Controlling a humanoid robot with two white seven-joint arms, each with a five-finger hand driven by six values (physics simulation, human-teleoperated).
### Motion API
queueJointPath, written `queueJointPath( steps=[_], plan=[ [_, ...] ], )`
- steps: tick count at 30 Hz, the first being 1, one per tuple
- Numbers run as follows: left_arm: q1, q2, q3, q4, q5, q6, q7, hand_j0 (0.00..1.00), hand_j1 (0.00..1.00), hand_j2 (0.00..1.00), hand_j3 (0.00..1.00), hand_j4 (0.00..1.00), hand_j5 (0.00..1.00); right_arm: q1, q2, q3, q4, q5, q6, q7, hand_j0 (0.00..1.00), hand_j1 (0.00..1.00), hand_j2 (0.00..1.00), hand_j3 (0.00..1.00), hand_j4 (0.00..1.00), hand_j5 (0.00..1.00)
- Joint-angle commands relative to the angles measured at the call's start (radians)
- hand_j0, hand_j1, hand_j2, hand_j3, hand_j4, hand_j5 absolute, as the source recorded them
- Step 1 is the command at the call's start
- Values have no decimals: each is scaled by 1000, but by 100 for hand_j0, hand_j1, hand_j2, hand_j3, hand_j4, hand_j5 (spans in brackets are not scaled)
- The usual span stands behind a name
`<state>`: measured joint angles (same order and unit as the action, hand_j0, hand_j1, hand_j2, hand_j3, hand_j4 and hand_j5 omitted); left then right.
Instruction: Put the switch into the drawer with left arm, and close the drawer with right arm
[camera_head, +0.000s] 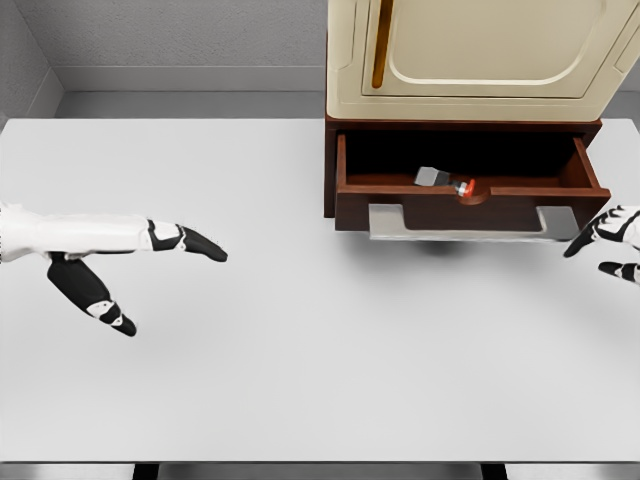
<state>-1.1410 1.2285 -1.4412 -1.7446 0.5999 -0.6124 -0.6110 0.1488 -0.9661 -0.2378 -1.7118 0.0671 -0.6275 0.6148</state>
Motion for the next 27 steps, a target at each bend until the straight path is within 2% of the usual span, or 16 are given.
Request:
queueJointPath(
  steps=[1, 7, 8, 9, 12, 13, 14, 16, 19, 21, 24, 26, 27],
  plan=[
    [0, 2, -88, 13, -14, 2, 0, 100, 100, 100, 100, 100, 100, -3, 7, 31, 1, -24, 17, -4, 64, 64, 64, 64, 64, 64],
    [-2, -17, -82, 17, -17, 2, 0, 100, 100, 100, 100, 100, 100, -14, 9, 48, 3, -24, 17, -4, 65, 65, 65, 65, 65, 65],
    [-3, -47, -77, 26, -40, 2, 0, 100, 100, 100, 100, 100, 100, -14, 9, 48, 9, -24, 17, -4, 65, 65, 65, 65, 65, 65],
    [-32, -58, -76, 25, -78, 2, 0, 100, 100, 100, 100, 100, 100, -14, 9, 48, 12, -24, 17, -4, 65, 65, 65, 65, 65, 65],
    [-69, -61, -76, 36, -124, 2, 0, 100, 100, 100, 100, 100, 100, -8, 6, 45, 15, -23, 17, -4, 67, 67, 67, 67, 67, 67],
    [-121, -61, -73, 37, -192, 2, 0, 100, 100, 100, 100, 100, 100, -9, 7, 38, 15, -23, 17, -4, 67, 67, 67, 67, 67, 67],
    [-171, -72, -51, 33, -302, 2, 0, 100, 100, 100, 100, 100, 100, -8, 7, 37, 17, -23, 17, -4, 67, 67, 67, 67, 67, 67],
    [-172, -104, -34, 31, -357, 2, 0, 100, 100, 100, 100, 100, 100, -3, 7, 35, 31, -24, 17, -4, 67, 67, 67, 67, 67, 67],
    [-175, -215, -19, 36, -459, 2, 0, 100, 100, 100, 100, 100, 100, 0, 9, 35, 75, -24, 17, -4, 68, 68, 68, 68, 68, 68],
    [-175, -207, -8, 37, -456, 2, 0, 100, 100, 100, 100, 100, 100, 1, 9, 31, 115, -27, 17, -4, 68, 68, 68, 68, 68, 68],
    [-177, -188, 35, 132, -463, 2, 0, 100, 100, 100, 100, 100, 100, 5, 10, 31, 136, -30, 17, -4, 69, 69, 69, 69, 69, 69],
    [-177, -188, 39, 134, -486, 2, 0, 100, 100, 100, 100, 100, 100, 6, 9, 35, 123, -27, 17, -4, 69, 69, 69, 69, 69, 69],
    [-172, -188, 68, 134, -525, 2, 0, 100, 100, 100, 100, 100, 100, 9, 9, 37, 86, -26, 17, -4, 69, 69, 69, 69, 69, 69]
  ],
)
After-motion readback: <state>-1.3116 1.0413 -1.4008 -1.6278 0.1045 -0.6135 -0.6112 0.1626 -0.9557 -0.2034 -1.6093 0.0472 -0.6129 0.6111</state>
